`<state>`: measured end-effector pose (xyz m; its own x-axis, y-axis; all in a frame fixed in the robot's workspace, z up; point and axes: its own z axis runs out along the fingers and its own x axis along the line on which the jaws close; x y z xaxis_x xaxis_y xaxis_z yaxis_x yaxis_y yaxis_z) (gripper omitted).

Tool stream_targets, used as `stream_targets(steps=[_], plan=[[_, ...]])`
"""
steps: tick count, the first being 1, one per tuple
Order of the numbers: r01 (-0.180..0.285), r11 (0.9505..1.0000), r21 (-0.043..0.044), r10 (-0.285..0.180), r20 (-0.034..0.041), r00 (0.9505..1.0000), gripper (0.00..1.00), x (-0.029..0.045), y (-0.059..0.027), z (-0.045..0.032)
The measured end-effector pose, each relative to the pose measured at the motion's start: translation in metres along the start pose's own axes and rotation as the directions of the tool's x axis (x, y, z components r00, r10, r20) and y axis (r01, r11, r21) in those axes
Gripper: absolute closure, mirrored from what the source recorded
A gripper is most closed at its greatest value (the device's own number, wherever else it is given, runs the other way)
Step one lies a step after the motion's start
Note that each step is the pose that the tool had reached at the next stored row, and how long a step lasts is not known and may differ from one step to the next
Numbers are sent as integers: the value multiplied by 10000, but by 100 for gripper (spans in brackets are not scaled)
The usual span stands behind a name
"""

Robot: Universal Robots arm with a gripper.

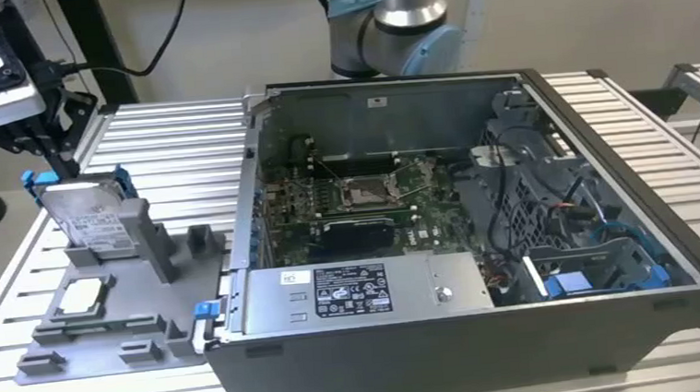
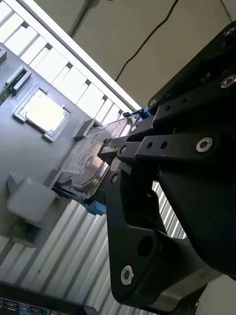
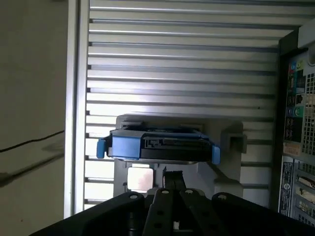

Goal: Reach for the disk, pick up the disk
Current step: 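Reach for the disk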

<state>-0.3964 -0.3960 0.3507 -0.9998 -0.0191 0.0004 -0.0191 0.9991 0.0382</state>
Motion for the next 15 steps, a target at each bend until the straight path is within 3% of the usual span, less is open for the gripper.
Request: stream_targets(steps=[15], plan=[[0,10000,0,0,0,10000,100,304,178,8]])
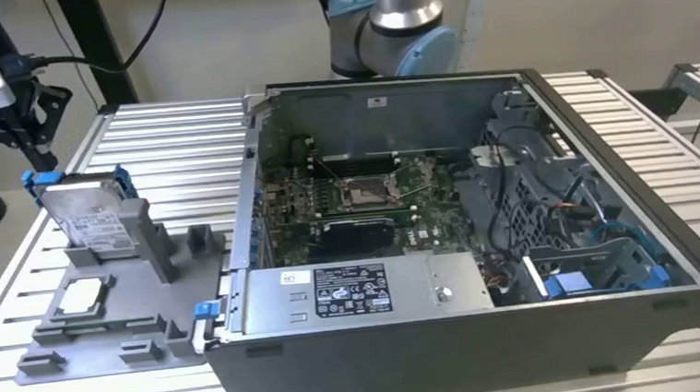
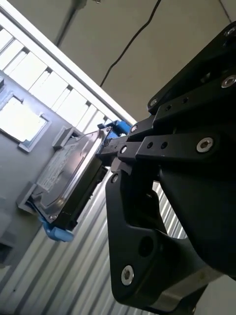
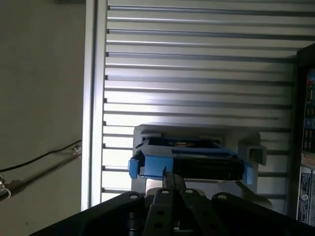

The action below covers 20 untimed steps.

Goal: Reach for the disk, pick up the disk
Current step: 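Reach for the disk, then pick up the disk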

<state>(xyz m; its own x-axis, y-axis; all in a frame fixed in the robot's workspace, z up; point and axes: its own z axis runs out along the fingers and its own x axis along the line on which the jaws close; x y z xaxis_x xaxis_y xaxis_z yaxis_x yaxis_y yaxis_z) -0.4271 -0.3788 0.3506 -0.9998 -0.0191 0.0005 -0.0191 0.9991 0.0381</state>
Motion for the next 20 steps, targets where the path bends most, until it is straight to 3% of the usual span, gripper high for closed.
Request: stream_targets(steps=[3,9,12,16,20], plan=[[0,10000,0,0,0,10000,100,35,29,1],[30,10000,0,-30,0,10000,100,37,32,2],[448,9990,5,-448,-16,9990,100,39,35,2],[1149,9934,11,-1149,-43,9934,100,40,37,2],[1865,9824,19,-1865,-74,9824,100,40,37,2]])
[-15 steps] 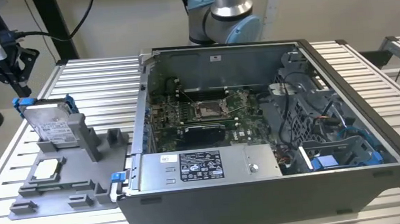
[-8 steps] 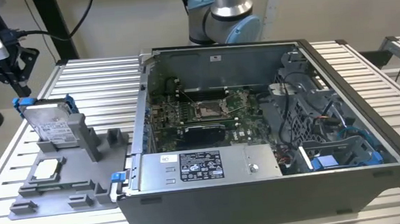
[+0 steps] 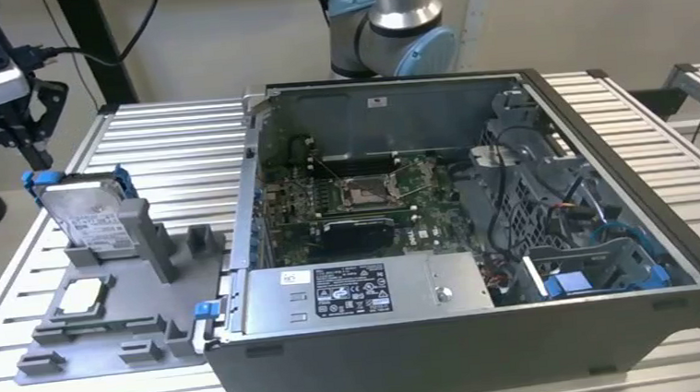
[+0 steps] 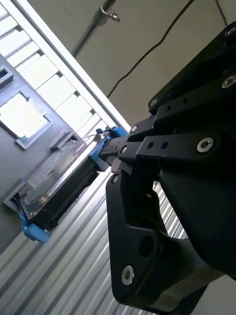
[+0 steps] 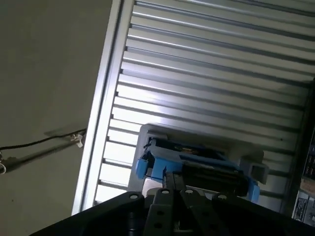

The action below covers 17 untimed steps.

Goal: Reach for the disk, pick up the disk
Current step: 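Pick up the disk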

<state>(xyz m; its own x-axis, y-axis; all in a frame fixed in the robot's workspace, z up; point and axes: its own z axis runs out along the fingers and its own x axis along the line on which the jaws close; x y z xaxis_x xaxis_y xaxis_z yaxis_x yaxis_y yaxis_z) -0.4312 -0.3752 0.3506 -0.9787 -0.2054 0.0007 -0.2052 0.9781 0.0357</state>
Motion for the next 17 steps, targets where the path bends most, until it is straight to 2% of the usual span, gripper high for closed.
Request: stream_targets(steps=[4,8,13,17], plan=[[717,9974,4,-717,-26,9974,100,0,0,0],[1443,9895,6,-1443,-53,9895,100,1,0,0],[2335,9724,6,-2335,-88,9723,100,2,1,0],[3044,9525,5,-3044,-116,9525,100,3,1,0]])
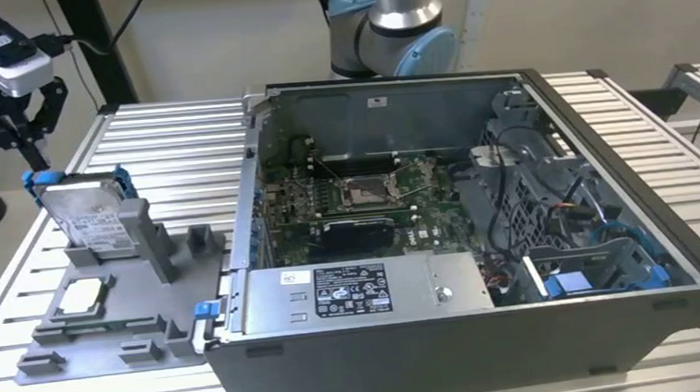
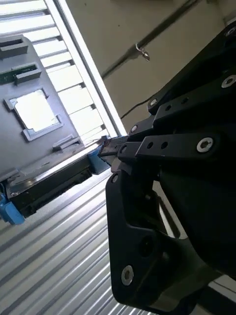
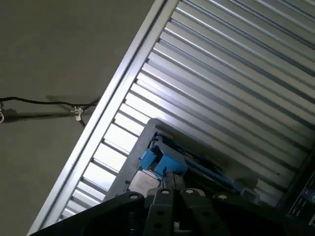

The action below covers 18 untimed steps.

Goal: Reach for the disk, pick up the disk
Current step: 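Pick up the disk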

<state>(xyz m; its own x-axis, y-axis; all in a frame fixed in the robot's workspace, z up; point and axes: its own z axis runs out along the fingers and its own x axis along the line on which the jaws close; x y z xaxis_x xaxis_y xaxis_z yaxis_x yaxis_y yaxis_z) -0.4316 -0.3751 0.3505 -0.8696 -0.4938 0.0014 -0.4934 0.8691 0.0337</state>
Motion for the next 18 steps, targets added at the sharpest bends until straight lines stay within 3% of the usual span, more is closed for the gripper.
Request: stream_targets(steps=[4,9,14,18], plan=[[724,9974,7,-724,-30,9974,100,2,1,0],[1631,9866,13,-1631,-67,9866,100,4,2,0],[2516,9678,13,-2516,-101,9678,100,6,3,0],[3220,9468,10,-3219,-127,9467,100,6,4,0]])
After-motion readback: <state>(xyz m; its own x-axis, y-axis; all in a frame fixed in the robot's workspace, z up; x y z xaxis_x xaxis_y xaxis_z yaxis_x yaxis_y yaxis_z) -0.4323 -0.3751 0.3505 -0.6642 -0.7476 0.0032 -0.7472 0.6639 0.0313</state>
